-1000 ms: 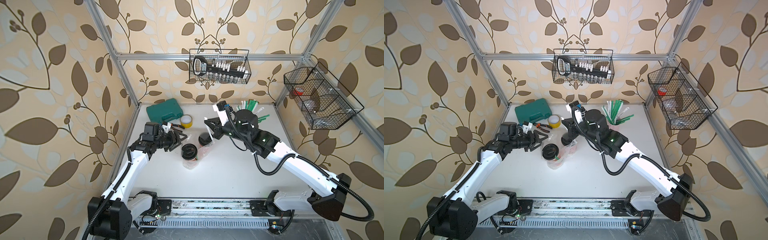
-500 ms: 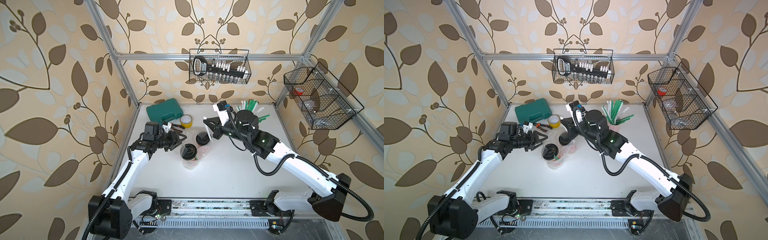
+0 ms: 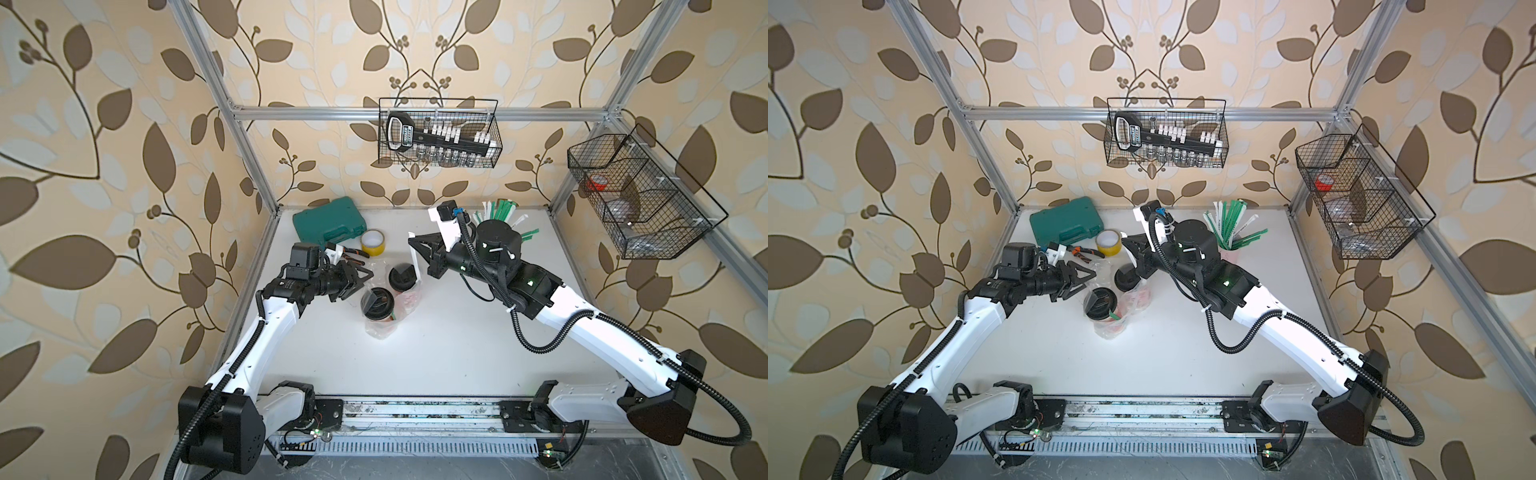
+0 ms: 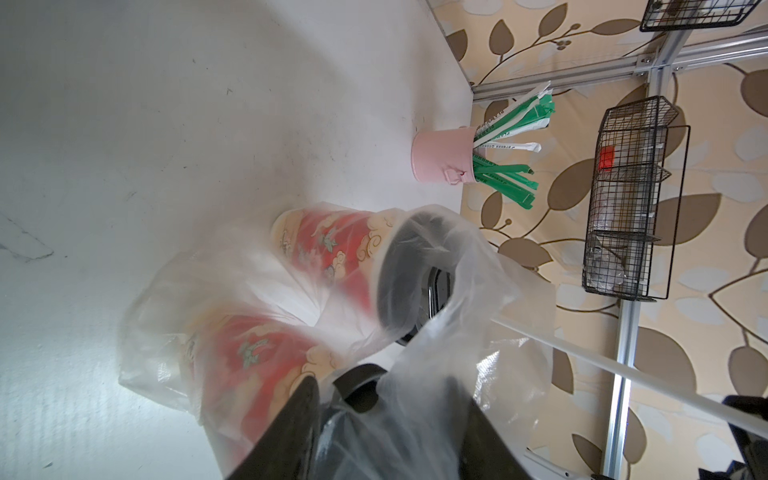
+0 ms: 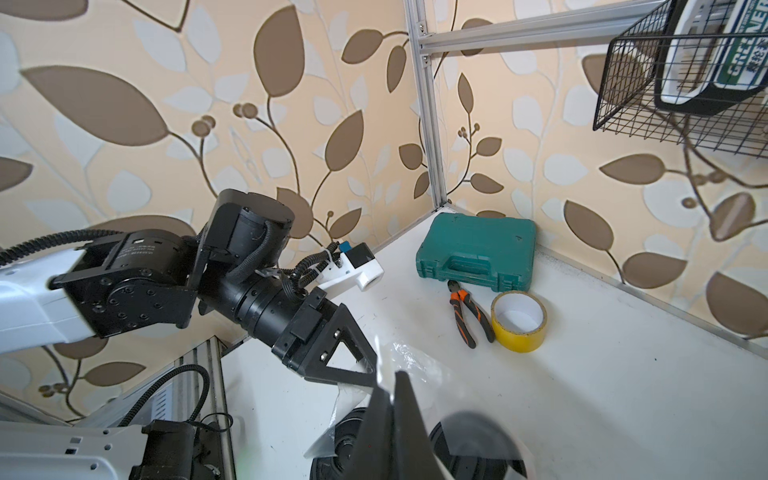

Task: Pack milk tea into plastic carrier bags
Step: Place the straw in the plastic carrier bag.

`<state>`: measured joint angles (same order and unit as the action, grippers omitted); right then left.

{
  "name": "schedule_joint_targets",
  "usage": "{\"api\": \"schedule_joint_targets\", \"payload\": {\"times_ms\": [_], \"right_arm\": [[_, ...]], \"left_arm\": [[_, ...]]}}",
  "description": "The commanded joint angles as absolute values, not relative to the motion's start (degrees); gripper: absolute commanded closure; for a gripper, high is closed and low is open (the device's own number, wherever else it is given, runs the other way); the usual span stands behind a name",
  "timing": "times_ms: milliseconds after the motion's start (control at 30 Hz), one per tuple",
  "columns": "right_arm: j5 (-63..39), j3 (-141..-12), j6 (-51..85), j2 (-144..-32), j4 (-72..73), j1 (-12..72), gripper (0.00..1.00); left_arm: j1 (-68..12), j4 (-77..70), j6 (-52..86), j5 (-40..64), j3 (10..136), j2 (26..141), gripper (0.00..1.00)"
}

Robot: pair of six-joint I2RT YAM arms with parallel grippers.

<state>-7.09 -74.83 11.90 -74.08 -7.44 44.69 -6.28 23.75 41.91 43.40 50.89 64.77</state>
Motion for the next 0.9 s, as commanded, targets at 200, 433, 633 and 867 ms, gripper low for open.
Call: {"api": "schedule_joint_targets", "payload": {"times_ms": [200, 433, 633, 867], "right_arm": [[-5.18, -75.4, 10.46, -73.68, -10.26, 45.09, 1.0], [-6.07, -77.22, 11.06, -74.21, -10.2, 45.09, 1.0], [-5.63, -78.75, 10.99, -73.44, -10.12, 45.09, 1.0], [-4.58, -79.07, 10.19, -74.12, -9.07, 45.09, 1.0]], "left_arm": [[-5.69, 22.7, 41.04, 44.74, 53.09, 65.04, 0.56], [-5.69, 22.85, 40.89, 44.82, 53.22, 65.13, 0.57], [-5.67, 22.75, 40.95, 44.92, 53.26, 65.39, 0.57], [-5.65, 22.8, 40.93, 44.82, 53.35, 65.47, 0.57]]}}
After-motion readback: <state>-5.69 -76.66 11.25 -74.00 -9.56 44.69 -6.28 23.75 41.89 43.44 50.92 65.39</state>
